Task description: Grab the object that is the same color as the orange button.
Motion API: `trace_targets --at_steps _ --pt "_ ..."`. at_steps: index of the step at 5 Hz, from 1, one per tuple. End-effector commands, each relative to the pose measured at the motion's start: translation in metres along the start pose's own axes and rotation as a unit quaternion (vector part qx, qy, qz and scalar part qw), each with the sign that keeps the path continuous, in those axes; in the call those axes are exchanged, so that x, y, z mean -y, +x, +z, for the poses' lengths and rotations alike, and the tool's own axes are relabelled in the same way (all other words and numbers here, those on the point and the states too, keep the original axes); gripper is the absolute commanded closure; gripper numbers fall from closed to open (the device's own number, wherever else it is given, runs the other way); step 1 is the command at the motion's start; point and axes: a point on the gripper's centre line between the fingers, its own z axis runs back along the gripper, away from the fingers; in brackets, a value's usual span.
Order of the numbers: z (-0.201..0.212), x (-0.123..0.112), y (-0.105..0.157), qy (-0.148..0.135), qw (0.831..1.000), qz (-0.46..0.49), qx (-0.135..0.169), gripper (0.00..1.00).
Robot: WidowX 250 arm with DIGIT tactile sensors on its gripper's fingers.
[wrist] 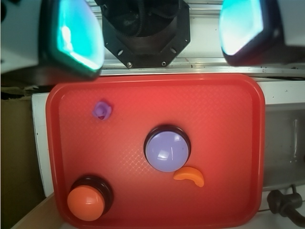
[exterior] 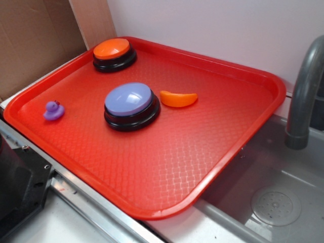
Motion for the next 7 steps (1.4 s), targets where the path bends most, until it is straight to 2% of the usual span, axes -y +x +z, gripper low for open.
trace_targets --at_steps 1,2,3,5,7 --pt "0.0 0.0 0.0 0.0 1.0 0.0 0.0 0.0" --pt "-0.013 0.006 0.023 0.02 0.999 -0.049 -0.003 0.0" --pt "-0.035 0.017 0.052 0.039 0.993 -0.105 -0.031 0.0" --pt "-0.091 0.027 0.098 0.02 0.981 -0.193 -0.018 0.0" --pt "-0.145 0.044 0.132 0.03 0.968 -0.25 -0.006 0.0"
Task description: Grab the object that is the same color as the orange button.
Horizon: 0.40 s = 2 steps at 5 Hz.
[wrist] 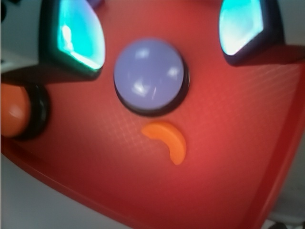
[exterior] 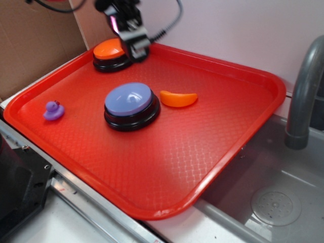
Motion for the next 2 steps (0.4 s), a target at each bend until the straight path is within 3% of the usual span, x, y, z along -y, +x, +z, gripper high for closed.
trace_targets --at_steps 1,2 --pt "-0.036 0.008 0.038 0.003 0.998 -0.05 0.033 0.0" --pt "-0.056 0.007 0.048 -0.006 0.997 -0.069 0.034 0.0"
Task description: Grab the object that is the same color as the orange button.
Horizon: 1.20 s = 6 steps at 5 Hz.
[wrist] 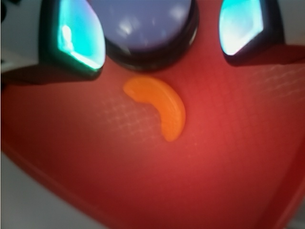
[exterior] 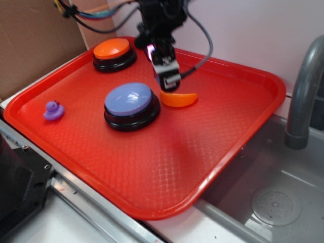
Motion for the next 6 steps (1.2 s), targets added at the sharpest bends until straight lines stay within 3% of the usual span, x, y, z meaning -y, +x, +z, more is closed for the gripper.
trace_targets --at_steps 1,3,4,5,6 --pt "-0.018 0.002 0.024 -0.006 0.998 -0.038 0.039 0.0" --pt "-0.035 0.002 0.032 -0.02 0.998 -0.051 0.044 0.04" --pt "-0.042 0.002 0.033 -0.015 0.998 -0.054 0.042 0.94" --pt "-0.042 0.002 0.031 -0.016 0.998 -0.046 0.041 1.0" --pt "-0.045 0.0 0.029 -0.02 0.998 -0.042 0.04 1.0"
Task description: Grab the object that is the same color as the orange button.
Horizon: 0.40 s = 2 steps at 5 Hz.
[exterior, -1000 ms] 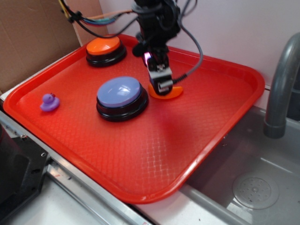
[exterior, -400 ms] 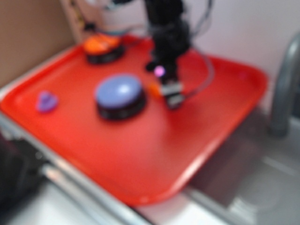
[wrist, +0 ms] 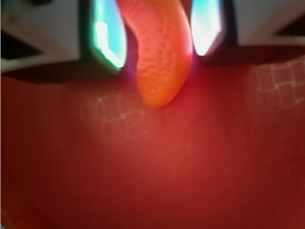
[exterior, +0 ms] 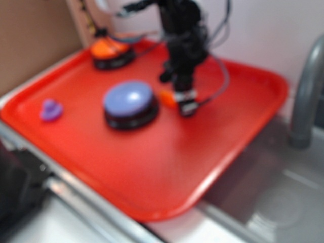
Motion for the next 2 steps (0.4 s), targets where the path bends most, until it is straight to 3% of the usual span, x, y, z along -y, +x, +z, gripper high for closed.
trace_targets --at_steps 1,2 --pt "0.0089 -0.0025 0.007 0.003 1.0 0.006 0.027 1.0" --pt "0.0136 -0.0036 0.0072 0.003 0.999 0.001 0.032 1.0"
